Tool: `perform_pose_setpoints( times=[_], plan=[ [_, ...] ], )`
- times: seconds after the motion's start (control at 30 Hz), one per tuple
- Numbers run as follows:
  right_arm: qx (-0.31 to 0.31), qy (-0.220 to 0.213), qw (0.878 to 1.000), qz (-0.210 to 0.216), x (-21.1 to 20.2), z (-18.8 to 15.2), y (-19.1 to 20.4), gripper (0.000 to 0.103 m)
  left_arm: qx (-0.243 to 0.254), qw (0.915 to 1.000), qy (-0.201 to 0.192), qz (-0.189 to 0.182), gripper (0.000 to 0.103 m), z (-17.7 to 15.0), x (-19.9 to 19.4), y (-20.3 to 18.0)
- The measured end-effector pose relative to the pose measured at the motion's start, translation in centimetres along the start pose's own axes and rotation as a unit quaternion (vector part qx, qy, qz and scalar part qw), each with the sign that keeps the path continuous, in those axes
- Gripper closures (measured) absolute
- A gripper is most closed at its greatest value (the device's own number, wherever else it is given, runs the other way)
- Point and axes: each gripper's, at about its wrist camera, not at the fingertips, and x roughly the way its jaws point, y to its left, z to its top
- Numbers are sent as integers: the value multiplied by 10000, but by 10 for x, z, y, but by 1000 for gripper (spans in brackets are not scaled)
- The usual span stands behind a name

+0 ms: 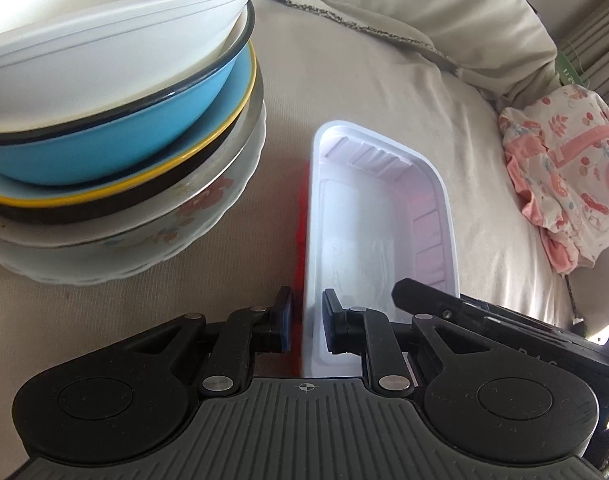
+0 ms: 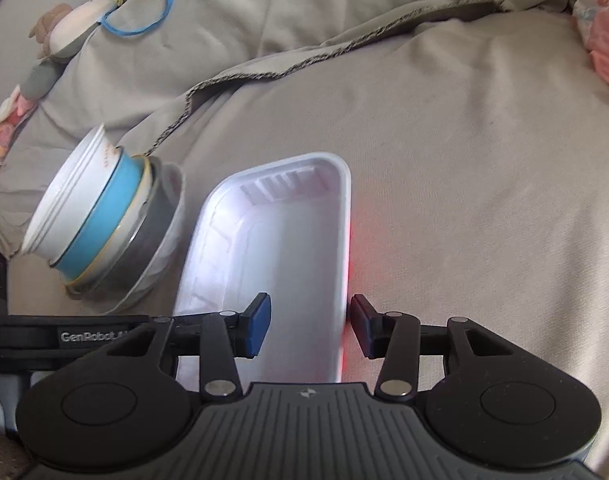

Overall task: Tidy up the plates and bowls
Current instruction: 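Grip the white tray's rim with the left tool while the right tool grips its other rim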

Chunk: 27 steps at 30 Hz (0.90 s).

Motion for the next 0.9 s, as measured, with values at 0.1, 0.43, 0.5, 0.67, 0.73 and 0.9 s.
perform_pose_setpoints(
  times=[0.1,0.43,0.5,0.67,0.73,0.9],
  plan=[
    [-83,71,9999,63,-1,-4,4,58,124,9998,43,155,86,-7,-5,-3],
    [-23,42,10000,-16,-1,-4,0,59,50,9996,-50,276,86,-2,0,-5],
    [-14,48,10000,-18,1,-3,-1,59,86,9995,-79,285,86,-1,2,-7],
    [-54,21,10000,-45,1,-5,0,59,100,9994,-82,309,86,2,4,-12],
    [-28,26,10000,-23,1,-5,0,59,138,9993,-84,344,86,1,4,-14],
    [-32,20,10000,-29,1,-6,1,60,172,9993,-100,331,86,0,4,-12]
  ],
)
